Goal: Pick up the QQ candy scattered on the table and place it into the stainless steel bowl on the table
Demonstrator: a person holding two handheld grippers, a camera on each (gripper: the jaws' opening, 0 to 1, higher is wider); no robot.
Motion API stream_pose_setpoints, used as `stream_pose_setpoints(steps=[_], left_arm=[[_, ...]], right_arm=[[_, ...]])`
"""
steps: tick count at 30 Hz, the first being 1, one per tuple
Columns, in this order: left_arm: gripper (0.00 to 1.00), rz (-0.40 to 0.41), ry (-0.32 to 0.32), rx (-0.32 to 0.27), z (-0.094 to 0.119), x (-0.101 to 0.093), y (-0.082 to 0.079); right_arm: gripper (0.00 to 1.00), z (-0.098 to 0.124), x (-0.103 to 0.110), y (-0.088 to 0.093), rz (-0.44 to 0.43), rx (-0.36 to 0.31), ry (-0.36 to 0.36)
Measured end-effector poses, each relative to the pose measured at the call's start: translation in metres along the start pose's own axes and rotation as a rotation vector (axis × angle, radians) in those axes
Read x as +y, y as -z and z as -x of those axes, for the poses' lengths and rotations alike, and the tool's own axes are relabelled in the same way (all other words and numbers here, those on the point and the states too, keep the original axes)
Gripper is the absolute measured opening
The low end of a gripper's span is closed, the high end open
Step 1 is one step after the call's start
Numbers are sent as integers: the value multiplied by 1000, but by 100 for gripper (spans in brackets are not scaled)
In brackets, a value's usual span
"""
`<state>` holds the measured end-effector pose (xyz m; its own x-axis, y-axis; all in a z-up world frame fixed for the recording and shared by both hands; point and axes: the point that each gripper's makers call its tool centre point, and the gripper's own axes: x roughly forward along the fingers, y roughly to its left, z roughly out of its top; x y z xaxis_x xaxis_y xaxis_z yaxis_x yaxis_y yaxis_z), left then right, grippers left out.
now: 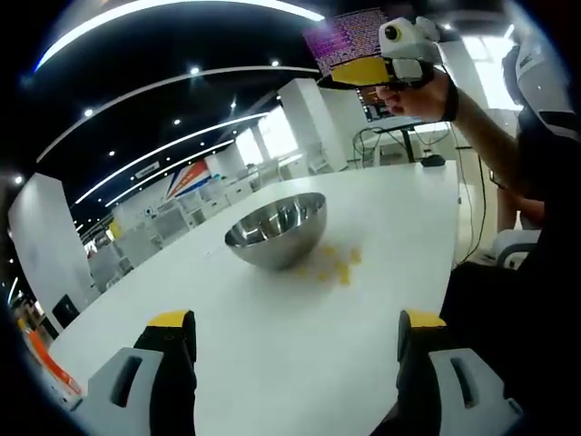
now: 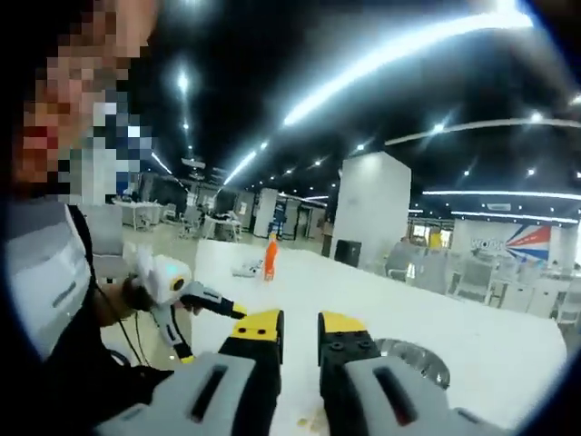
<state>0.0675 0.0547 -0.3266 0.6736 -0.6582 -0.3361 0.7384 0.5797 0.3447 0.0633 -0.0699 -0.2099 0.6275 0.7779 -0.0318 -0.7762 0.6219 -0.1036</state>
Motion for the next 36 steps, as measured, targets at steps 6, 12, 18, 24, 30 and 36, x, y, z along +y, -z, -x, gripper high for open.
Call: stream_pose_setpoints(steps=[6, 12, 18, 24, 30, 36], left_arm=[[93, -3, 4, 0, -1, -1, 0], [92, -2, 2, 3, -1, -1, 1], [91, -11, -2, 17, -2, -1, 4], [92, -3, 17, -5, -3, -6, -3], [92, -9, 10, 2, -4, -5, -1], [92, -11, 9, 7, -4, -6, 0]], right_arm=[[15, -3, -15, 68, -57, 129, 34], [14, -2, -45, 134, -122, 213, 108], [13, 1, -63, 176, -156, 282, 153], [13, 2, -65, 202, -169, 351, 138], [13, 0, -64, 207, -174, 357, 132], [13, -4, -58, 209, -175, 370, 121]])
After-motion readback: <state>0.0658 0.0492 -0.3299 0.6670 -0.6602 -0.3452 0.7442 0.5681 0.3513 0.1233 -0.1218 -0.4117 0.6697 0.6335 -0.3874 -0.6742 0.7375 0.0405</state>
